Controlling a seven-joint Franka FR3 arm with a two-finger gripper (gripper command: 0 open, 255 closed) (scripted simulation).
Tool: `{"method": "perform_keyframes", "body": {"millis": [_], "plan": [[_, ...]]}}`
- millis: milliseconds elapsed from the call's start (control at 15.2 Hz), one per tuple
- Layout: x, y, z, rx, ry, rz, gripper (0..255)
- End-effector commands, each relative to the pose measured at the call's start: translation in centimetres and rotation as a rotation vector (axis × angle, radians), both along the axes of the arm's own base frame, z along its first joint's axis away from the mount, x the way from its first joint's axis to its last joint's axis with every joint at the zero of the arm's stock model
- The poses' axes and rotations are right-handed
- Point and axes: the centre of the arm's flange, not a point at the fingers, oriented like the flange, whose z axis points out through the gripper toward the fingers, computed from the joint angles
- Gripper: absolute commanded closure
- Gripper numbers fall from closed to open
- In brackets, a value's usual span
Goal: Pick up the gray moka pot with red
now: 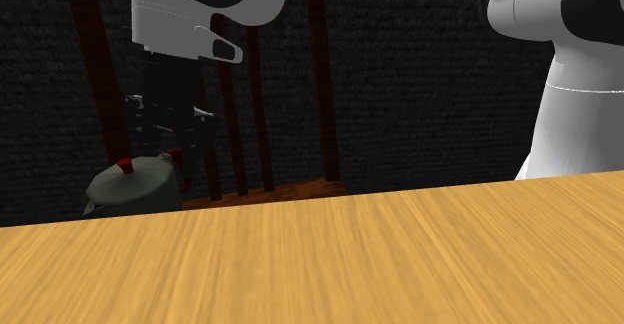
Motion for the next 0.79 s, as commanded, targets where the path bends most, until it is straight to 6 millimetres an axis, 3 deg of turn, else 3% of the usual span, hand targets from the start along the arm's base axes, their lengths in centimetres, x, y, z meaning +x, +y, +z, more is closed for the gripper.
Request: {"method": "perform_keyframes", "body": {"millis": [0,396,726], "plan": [[0.2,-0.3,-0.5,-0.003,0.009,-0.005,255],[0.4,-0.1,-0.5,-0.003,0.009,-0.005,255],[0.4,-0.1,2.2,-0.003,0.009,-0.005,255]]}}
